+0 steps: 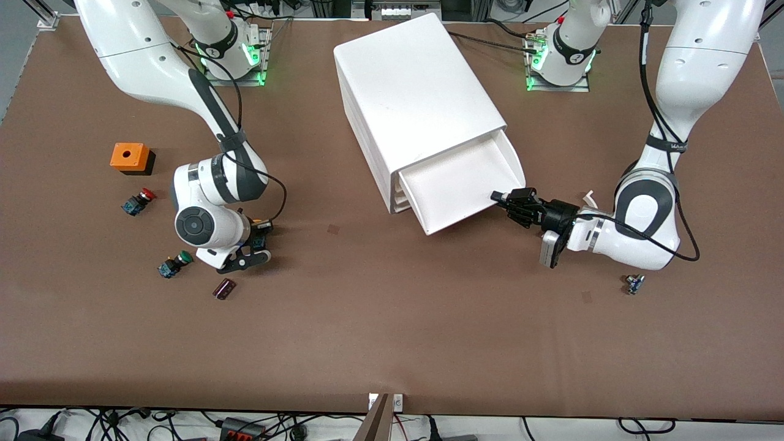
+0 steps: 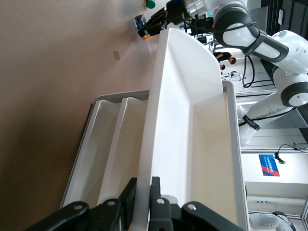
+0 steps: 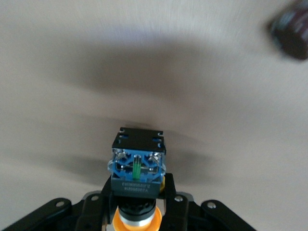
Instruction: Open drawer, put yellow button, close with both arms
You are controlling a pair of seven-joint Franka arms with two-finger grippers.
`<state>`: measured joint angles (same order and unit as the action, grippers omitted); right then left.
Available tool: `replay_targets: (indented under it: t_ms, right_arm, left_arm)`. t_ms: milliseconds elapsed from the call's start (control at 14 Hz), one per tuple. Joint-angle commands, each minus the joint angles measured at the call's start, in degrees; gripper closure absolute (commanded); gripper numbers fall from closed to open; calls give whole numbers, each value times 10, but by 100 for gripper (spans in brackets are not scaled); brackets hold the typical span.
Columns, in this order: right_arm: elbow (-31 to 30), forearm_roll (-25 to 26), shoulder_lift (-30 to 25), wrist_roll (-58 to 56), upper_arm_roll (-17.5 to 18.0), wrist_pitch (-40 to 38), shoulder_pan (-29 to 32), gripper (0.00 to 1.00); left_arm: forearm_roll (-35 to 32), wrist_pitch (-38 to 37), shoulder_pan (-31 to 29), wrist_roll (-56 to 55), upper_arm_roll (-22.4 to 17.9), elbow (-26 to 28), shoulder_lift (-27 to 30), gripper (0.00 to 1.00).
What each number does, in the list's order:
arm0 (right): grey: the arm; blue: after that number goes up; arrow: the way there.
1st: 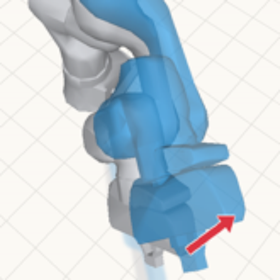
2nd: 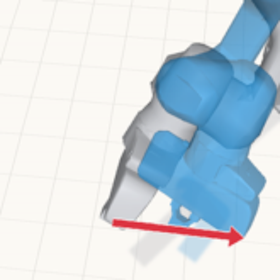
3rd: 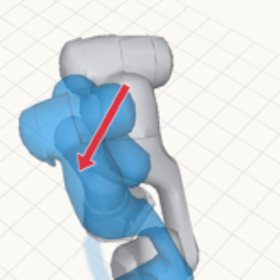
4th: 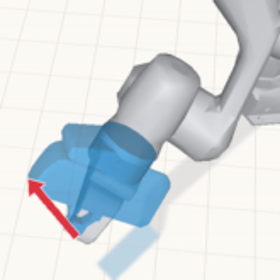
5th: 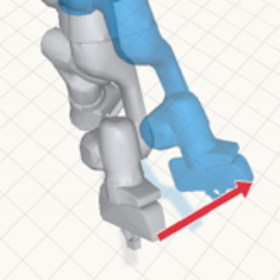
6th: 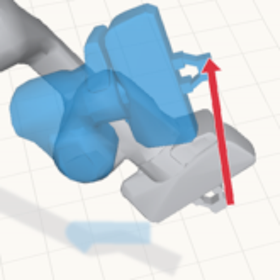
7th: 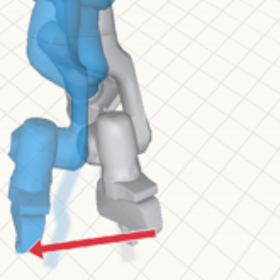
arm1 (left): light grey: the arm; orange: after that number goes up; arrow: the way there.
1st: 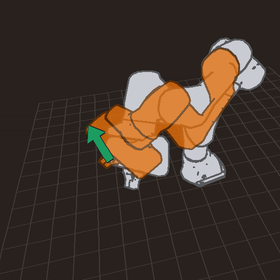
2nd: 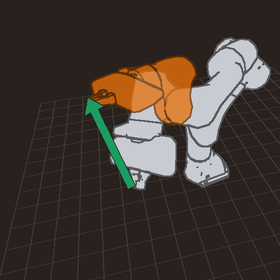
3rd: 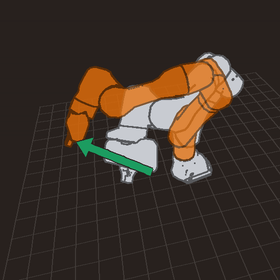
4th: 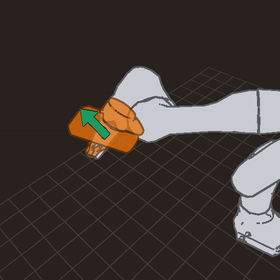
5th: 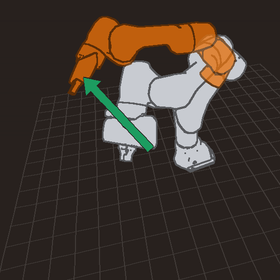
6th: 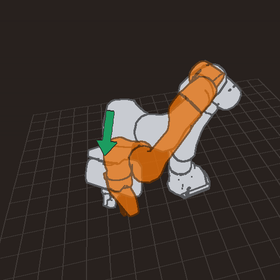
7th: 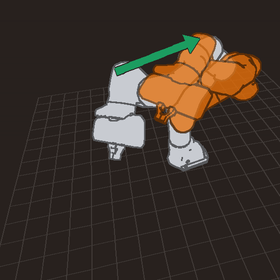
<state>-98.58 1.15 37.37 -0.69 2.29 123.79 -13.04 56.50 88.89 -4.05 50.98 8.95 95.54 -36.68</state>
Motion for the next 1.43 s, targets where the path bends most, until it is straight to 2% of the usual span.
replay_targets:
  t_ms: [0, 214, 357, 571, 857, 1143, 1357]
  right_arm:
    - [56, -7, -26, -4, 0, -46, -9, 94]
    - [157, -10, -27, -4, 0, -115, -37, 94]
    - [217, -9, -27, -3, 0, -142, -61, 95]
    - [330, -8, -27, 8, 0, -186, -115, 95]
    - [391, -8, -27, 85, 0, -179, -190, 97]
    - [404, -6, -11, 196, -3, -179, -276, 100]
    - [406, -5, 6, 250, -3, -146, -302, 100]
  left_arm:
    - [-49, 10, -7, -3, -4, -19, -16, 0]
    - [-61, -1, -16, -32, -4, -19, 1, 0]
    - [-68, -13, -16, -109, -8, -20, 36, 0]
    - [-141, -20, -15, -240, -7, -49, 79, 0]
    - [-297, -63, -15, -386, 1, -133, 107, 0]
    - [-409, -70, -14, -470, -2, -141, 139, 0]
    - [-523, -76, -15, -476, -3, -165, 139, 0]
